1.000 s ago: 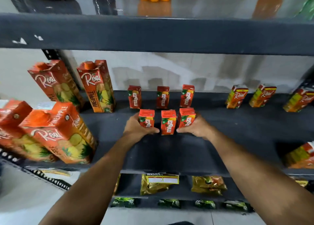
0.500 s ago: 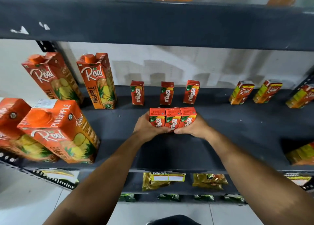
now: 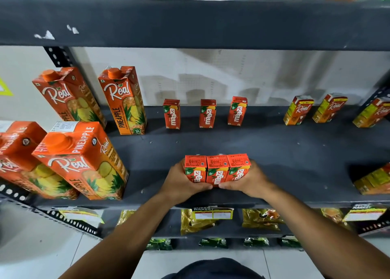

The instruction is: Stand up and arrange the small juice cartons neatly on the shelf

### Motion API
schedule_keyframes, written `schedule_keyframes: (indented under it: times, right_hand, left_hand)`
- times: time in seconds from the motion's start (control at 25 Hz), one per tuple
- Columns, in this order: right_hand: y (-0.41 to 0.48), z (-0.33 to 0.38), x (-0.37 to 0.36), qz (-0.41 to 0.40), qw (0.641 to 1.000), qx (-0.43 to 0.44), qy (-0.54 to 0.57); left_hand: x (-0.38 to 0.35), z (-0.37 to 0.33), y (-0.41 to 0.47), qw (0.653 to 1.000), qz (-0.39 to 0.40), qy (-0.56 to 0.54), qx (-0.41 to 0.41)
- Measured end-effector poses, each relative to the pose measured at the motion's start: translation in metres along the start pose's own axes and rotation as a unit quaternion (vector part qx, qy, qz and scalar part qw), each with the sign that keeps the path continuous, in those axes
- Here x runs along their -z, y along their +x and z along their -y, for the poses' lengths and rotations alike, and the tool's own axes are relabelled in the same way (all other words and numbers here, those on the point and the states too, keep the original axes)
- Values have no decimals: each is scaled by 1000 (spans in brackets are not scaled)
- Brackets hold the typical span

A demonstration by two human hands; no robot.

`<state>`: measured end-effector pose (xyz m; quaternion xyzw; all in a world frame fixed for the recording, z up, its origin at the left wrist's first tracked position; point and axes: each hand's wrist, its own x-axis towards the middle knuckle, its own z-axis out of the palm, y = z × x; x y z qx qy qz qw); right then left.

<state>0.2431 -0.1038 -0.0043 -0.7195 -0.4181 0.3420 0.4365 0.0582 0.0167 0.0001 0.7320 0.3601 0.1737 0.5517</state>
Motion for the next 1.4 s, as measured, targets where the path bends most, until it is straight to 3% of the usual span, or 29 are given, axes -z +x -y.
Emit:
schedule_keyframes:
  times: [0.32,0.96,1.28,1.4]
  right_hand:
    - [-16,5,-1,7,999,-31,-7]
    - [-26,10,-8,-9,999,-36,-30]
    - [-51,16,0,-11,997,-7,-70]
    - [-42,20,-2,-15,999,27,-23]
  left_hand:
    - [-3,6,-11,999,-11,14,40]
    - [0,12,-12,999,4,34,30]
    - [-13,-2,-35,1000,-8,29,8]
    - [-1,0,-27,999,-30,-23,-19]
